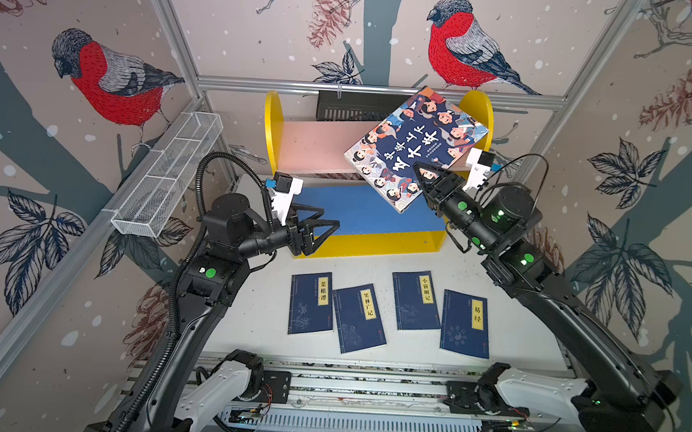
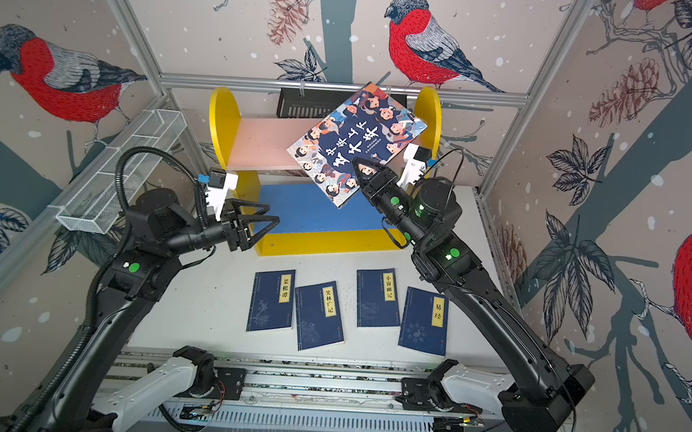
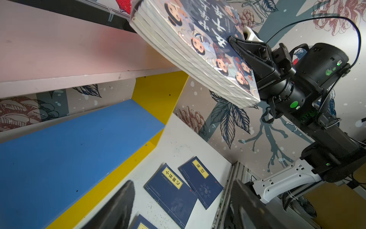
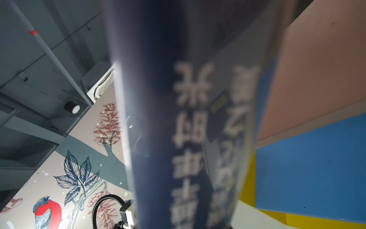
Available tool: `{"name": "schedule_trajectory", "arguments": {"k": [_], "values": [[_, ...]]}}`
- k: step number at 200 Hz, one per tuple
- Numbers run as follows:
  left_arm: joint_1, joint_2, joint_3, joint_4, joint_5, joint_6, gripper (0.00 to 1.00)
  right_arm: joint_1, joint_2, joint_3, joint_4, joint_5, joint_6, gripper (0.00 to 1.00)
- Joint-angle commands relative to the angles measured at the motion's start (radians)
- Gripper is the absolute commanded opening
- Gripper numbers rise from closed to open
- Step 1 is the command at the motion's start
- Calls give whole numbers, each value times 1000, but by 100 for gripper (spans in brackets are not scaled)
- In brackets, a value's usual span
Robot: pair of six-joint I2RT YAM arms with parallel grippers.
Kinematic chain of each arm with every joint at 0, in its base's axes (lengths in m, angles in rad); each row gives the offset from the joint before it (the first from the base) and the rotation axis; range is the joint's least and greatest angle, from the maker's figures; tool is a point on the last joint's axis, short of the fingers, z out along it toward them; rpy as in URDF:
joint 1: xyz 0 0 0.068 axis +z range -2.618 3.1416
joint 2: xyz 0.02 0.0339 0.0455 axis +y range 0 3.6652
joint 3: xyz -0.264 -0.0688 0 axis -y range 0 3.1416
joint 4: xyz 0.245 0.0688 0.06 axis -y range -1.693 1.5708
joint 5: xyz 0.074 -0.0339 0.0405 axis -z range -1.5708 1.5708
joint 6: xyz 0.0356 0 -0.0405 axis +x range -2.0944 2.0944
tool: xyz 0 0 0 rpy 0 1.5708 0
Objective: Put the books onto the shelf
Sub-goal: 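Carry the illustrated book with both grippers up over the pink top shelf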
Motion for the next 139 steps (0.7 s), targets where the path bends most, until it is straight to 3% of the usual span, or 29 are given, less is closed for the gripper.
{"name": "schedule_trajectory", "arguments": {"k": [1,54,139], "values": [[2,14,13,89,-37,-54,77,14,-3,-16,270,99,65,2],[0,26,25,106,-92,-65,77,55,-11,-58,316,305,139,2],[-21,56,54,138,-106,-109,77,81,115,42,261,408,279,2]]}}
